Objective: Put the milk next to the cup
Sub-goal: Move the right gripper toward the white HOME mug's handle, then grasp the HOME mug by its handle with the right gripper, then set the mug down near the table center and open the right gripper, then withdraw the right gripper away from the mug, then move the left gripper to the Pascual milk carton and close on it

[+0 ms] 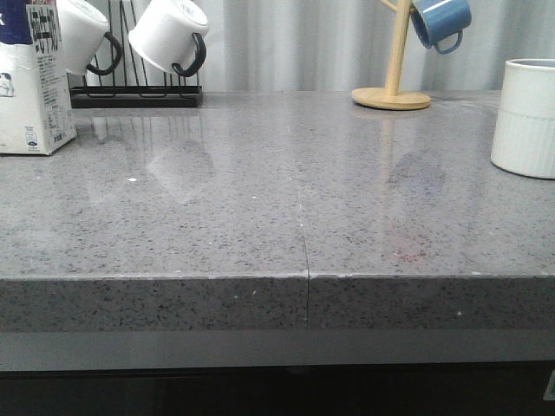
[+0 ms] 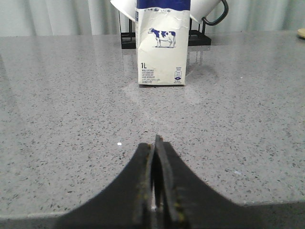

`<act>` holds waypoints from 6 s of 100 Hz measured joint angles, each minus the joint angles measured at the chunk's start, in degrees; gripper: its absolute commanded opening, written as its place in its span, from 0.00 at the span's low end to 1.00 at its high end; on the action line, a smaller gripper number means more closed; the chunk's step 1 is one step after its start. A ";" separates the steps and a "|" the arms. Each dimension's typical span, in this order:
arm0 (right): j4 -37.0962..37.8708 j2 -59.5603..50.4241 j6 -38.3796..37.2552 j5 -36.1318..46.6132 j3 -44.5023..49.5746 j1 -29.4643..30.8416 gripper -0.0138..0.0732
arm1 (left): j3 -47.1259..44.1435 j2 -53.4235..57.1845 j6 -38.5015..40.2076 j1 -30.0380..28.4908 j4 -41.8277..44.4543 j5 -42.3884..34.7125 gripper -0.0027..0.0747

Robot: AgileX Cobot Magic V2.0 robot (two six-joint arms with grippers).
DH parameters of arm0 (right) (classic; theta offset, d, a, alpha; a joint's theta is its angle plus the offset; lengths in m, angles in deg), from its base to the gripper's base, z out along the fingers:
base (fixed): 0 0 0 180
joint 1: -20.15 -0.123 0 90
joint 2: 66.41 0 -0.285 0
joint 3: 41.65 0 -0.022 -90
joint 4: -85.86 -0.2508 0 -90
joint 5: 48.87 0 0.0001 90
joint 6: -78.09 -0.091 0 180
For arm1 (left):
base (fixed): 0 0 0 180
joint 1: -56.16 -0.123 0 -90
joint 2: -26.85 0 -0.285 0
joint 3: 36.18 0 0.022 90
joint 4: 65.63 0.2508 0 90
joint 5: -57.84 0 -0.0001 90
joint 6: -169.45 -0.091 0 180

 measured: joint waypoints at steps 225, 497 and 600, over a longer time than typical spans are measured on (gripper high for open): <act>18.51 75.90 -12.80 39.50 -25.52 7.34 0.07 | 0.00 0.00 0.00 0.00 0.00 0.00 0.01; 10.17 -1.20 -13.16 -8.93 -5.65 -19.90 0.08 | 0.00 0.00 0.00 0.00 0.00 -0.41 0.01; 9.64 -10.93 -13.31 -18.64 -5.65 -19.90 0.08 | 27.93 -35.14 0.00 0.00 1.77 -5.16 0.88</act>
